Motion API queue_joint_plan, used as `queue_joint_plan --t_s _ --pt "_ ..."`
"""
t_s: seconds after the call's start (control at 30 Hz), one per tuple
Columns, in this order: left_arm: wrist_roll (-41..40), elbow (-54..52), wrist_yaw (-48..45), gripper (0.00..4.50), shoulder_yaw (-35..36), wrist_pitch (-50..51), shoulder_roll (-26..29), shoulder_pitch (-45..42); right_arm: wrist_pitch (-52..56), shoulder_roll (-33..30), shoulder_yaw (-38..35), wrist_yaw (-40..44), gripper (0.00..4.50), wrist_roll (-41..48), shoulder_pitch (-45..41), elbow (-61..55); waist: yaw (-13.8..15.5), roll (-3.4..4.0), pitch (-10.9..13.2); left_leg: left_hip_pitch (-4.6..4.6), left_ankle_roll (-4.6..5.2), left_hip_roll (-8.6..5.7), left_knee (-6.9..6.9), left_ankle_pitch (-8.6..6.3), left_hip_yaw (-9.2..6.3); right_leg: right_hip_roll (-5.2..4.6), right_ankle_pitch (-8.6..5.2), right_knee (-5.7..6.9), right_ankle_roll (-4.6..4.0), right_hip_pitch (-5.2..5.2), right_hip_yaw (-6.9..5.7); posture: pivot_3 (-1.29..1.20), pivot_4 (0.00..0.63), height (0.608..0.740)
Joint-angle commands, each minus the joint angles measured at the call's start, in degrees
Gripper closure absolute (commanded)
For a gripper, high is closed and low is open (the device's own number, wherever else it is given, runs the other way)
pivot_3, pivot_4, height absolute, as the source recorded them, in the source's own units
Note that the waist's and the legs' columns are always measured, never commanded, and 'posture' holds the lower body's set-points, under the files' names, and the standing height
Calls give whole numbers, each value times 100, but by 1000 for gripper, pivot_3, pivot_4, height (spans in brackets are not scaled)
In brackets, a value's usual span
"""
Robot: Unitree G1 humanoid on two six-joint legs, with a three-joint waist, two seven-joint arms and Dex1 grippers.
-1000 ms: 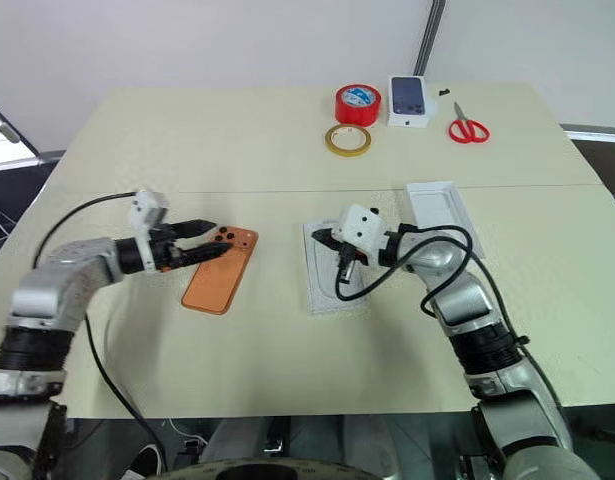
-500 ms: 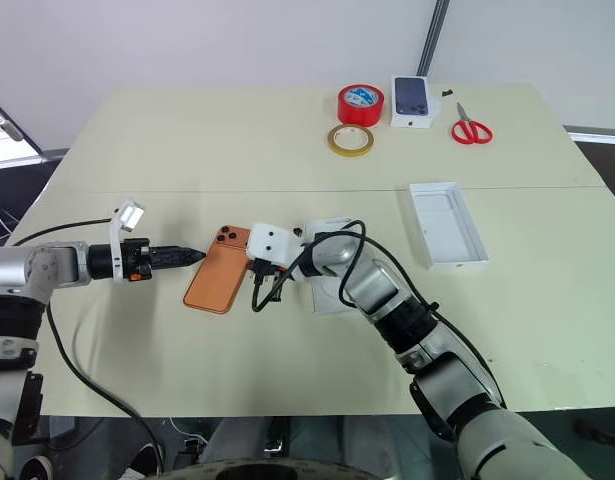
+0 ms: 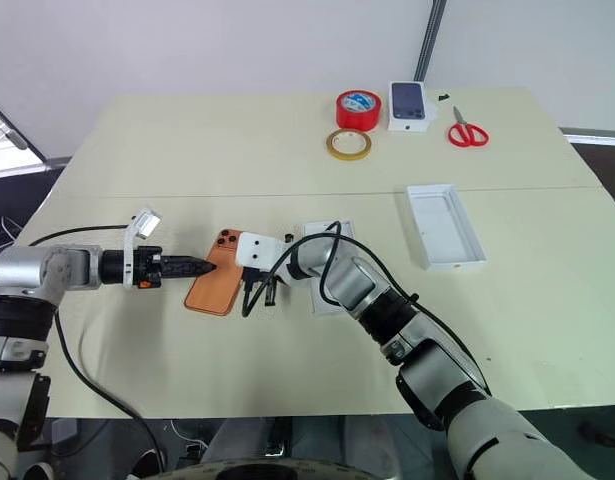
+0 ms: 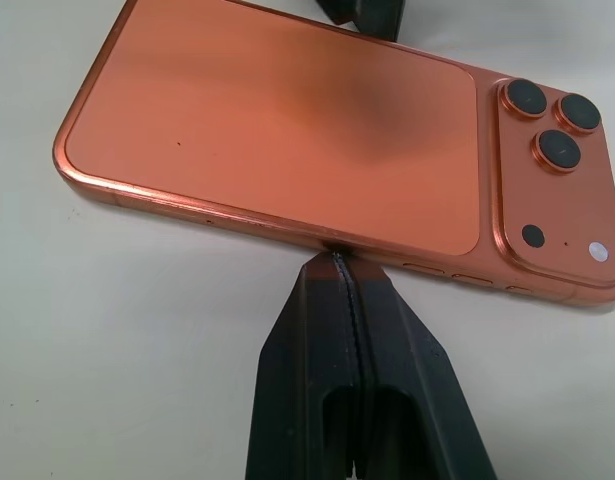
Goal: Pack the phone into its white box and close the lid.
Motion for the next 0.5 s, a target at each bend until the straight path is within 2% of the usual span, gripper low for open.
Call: queue_joint_plan --t_s 0.03,0.23,0.5 --pt "-271 151 -11 573 -288 564 -595 42 -46 148 -35 -130 4485 -77 -6 27 33 1 -1 3 0 -1 0 0 -1 0 0 -1 0 4 0 0 150 740" --pt "-204 -83 92 573 -276 662 -669 -78 -83 126 -106 -137 4485 -94 -5 57 21 -1 -1 1 2 -8 2 -1 -6 -4 0 -5 0 8 0 0 150 740" --pt "-474 373 62 573 387 858 -414 -111 -222 71 -191 -194 4485 -124 -26 149 -20 -8 3 -12 -2 -8 1 1 -6 -4 0 -6 0 -8 0 0 150 740"
